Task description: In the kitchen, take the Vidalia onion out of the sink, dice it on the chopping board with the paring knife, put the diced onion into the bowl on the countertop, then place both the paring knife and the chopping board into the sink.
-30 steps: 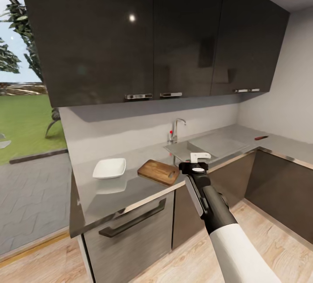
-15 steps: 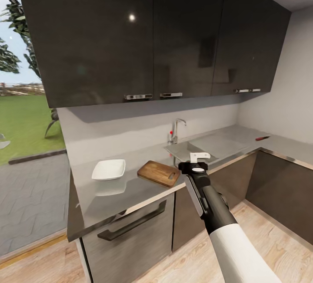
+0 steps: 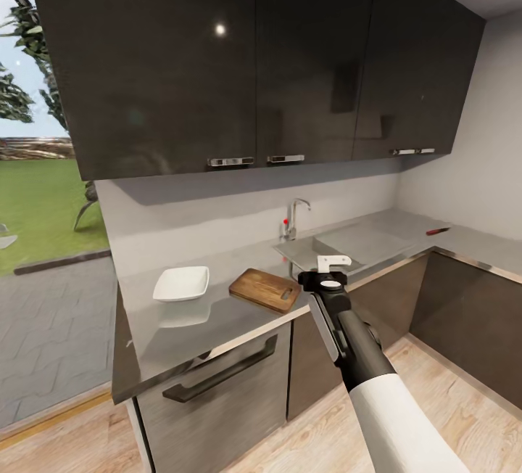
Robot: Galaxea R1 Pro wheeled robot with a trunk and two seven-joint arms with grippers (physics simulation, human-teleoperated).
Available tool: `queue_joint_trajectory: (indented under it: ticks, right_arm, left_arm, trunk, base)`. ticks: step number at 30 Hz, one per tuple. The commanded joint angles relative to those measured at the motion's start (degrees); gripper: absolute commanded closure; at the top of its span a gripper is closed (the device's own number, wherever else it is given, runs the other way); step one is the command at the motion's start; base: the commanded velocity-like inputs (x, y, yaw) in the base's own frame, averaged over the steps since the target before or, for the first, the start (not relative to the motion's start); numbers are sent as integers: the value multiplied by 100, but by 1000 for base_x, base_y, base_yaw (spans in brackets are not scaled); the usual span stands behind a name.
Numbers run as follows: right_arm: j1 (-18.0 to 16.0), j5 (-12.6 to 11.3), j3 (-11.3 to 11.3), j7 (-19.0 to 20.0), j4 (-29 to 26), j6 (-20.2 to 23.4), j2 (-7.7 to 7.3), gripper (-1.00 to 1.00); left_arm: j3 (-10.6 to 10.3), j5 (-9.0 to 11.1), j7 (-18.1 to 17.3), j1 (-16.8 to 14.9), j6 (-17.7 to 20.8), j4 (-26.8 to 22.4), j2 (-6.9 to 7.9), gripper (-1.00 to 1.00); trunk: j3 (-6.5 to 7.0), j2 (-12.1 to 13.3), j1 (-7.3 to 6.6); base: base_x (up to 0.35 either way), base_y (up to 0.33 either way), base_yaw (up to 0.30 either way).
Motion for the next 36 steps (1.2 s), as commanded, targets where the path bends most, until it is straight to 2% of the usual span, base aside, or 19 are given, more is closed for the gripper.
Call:
queue_joint_trajectory:
  ticks: [1, 11, 26, 36]
  right_arm:
    - [-2, -7, 6, -30, -2, 37, 0, -100]
    - [-2, -15, 2, -28, 216, 26, 0, -100]
    - [-2, -24, -3, -24, 254, 16, 0, -100]
    - [-2, -25, -18, -27, 254, 16, 0, -100]
  left_arm:
    - [-3, 24, 0, 1, -11, 1, 0, -100]
    - [-3, 25, 0, 1, -6, 2, 0, -100]
    - [-3, 25, 0, 1, -6, 2, 0, -100]
    - [-3, 25, 0, 1, -6, 2, 0, -100]
  trunk:
    - [-1, -3, 2]
    - [-1, -3, 2]
    - [-1, -3, 2]
    - [-53, -3, 2]
  base:
    - [0, 0, 0]
    - [13, 2, 0]
    - [148, 31, 0]
    - [4, 0, 0]
